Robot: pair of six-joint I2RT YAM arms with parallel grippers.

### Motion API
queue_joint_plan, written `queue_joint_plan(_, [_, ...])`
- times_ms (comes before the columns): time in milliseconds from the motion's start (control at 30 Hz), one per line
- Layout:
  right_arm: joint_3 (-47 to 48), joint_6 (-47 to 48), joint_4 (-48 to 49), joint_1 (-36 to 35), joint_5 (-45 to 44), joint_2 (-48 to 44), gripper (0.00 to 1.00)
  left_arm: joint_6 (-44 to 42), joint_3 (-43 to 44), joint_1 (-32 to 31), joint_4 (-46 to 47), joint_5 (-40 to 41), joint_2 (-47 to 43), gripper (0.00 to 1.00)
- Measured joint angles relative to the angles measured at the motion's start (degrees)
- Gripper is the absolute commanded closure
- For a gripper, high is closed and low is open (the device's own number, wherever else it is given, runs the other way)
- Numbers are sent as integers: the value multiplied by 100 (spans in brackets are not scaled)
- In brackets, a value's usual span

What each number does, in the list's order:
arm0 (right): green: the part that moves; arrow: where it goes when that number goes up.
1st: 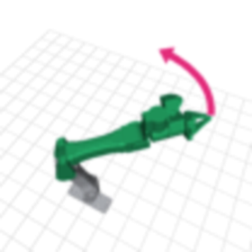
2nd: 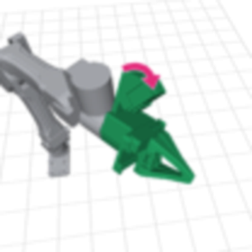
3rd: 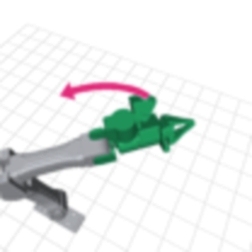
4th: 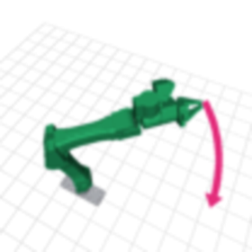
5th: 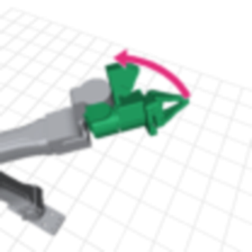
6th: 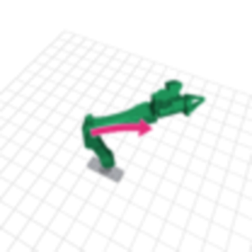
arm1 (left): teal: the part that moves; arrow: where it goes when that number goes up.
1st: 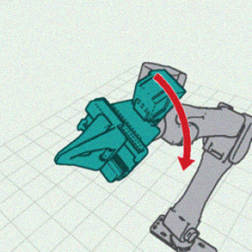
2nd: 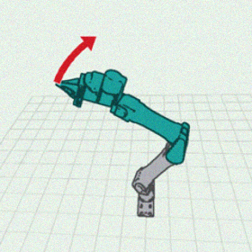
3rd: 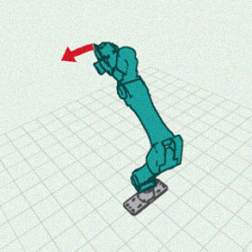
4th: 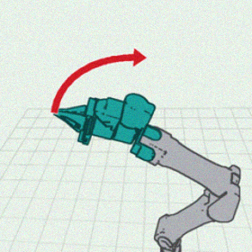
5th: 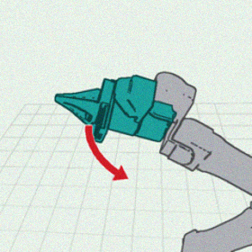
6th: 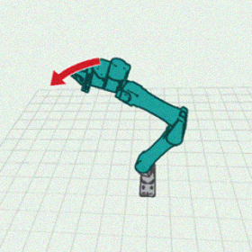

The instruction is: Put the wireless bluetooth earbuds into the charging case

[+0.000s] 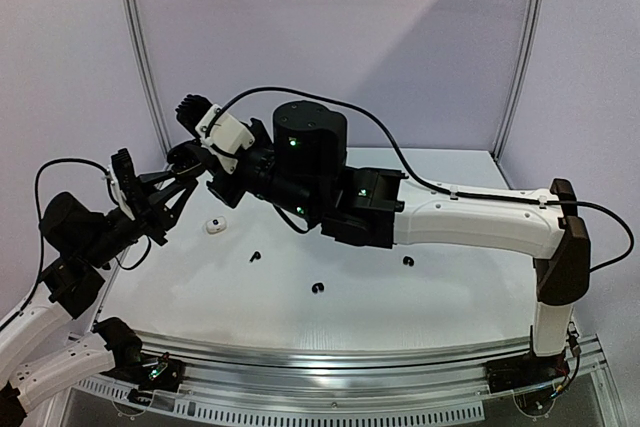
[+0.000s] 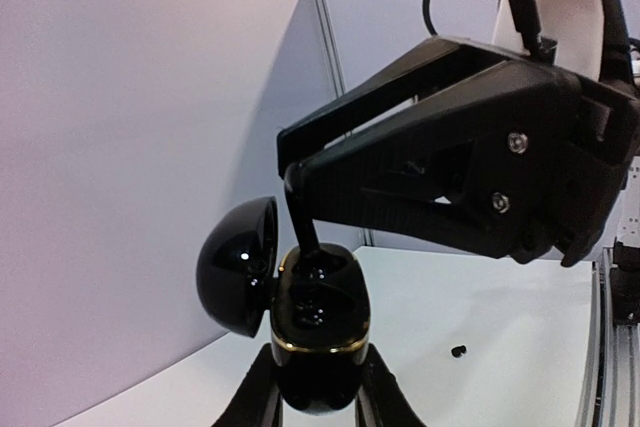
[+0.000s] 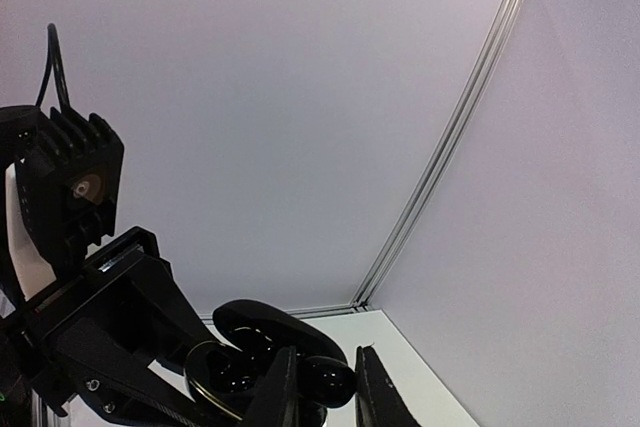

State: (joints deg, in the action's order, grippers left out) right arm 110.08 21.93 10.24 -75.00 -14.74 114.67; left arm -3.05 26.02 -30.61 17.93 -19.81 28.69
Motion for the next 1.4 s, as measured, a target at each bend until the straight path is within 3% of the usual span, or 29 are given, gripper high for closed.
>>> queue_joint_plan(1233, [35, 1180, -192, -24, -236, 103, 100, 116, 0, 0, -155, 17, 20, 100])
queue_joint_plan(1400, [61, 1228, -256, -26, -238, 103, 92, 116, 2, 0, -164, 17, 20, 100])
